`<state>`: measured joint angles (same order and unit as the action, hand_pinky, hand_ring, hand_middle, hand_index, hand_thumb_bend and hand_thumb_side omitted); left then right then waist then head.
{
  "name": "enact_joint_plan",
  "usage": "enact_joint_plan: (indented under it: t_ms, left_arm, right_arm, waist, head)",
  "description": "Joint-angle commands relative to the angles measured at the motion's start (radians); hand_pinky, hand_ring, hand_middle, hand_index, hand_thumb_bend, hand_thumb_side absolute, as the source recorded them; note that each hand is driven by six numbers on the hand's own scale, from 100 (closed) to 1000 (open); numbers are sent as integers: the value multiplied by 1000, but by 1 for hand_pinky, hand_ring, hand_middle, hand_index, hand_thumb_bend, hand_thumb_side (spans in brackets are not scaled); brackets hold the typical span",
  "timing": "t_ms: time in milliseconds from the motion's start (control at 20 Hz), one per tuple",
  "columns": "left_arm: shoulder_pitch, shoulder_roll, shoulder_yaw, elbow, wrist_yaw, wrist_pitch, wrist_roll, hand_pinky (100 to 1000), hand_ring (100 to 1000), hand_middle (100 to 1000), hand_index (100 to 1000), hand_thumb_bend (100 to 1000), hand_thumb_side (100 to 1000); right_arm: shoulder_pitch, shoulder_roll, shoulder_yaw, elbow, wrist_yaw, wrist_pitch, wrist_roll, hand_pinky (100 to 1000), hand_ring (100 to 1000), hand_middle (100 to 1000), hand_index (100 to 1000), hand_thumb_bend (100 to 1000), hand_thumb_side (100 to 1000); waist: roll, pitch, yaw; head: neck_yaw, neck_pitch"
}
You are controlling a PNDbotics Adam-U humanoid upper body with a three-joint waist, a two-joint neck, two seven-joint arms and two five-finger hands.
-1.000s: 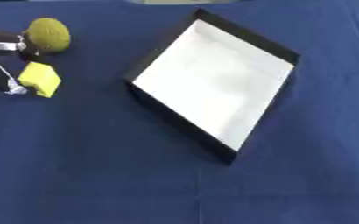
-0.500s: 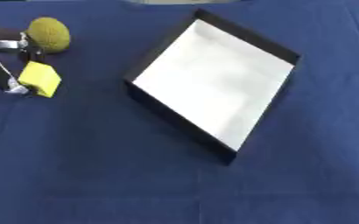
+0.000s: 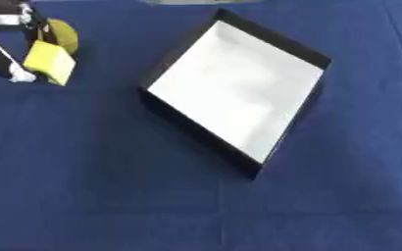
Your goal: Pick up objects on the table and place them in the box.
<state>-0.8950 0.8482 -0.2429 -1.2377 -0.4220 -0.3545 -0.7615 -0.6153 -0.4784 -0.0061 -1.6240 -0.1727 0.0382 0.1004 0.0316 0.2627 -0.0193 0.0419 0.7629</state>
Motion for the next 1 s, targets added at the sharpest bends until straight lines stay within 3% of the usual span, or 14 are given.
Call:
enact_joint_plan:
  t_ms: [50,250,550,800,1000]
  left_arm:
    - [-49,47,10,-72,75,-47,-85,678,508,464,547,238,100]
    - [-120,8,-16,-112,128,-21,-115,676,524,464,548,257,100]
    - [-233,-126,-53,-112,144,-5,-137,673,523,461,544,247,100]
    - [-290,-215,-66,-86,110,-2,-131,673,524,462,545,266,100]
    - [-320,-292,-56,-48,72,-1,-108,669,520,458,541,232,100]
  right_arm:
    - [-13,-31,-11,-11,-5,-2,-4,1000,935,905,870,100,498]
    - [-15,-36,-13,-14,-10,-1,-10,1000,935,903,869,100,492]
    - [-27,-33,-18,-15,-19,5,-21,1000,936,904,869,100,491]
    - [-36,-26,-28,-20,-25,12,-33,1000,936,904,869,100,498]
    - [-44,-17,-42,-28,-30,21,-53,1000,938,907,869,100,506]
  waist:
    - [3,-35,4]
    - [10,-49,8]
    - [13,-59,5]
    - [16,-60,-4]
    - [19,-57,-17]
  head:
    - [-2,7]
    - [-9,7]
    - [-25,6]
    - [-23,6]
    - [-25,-5]
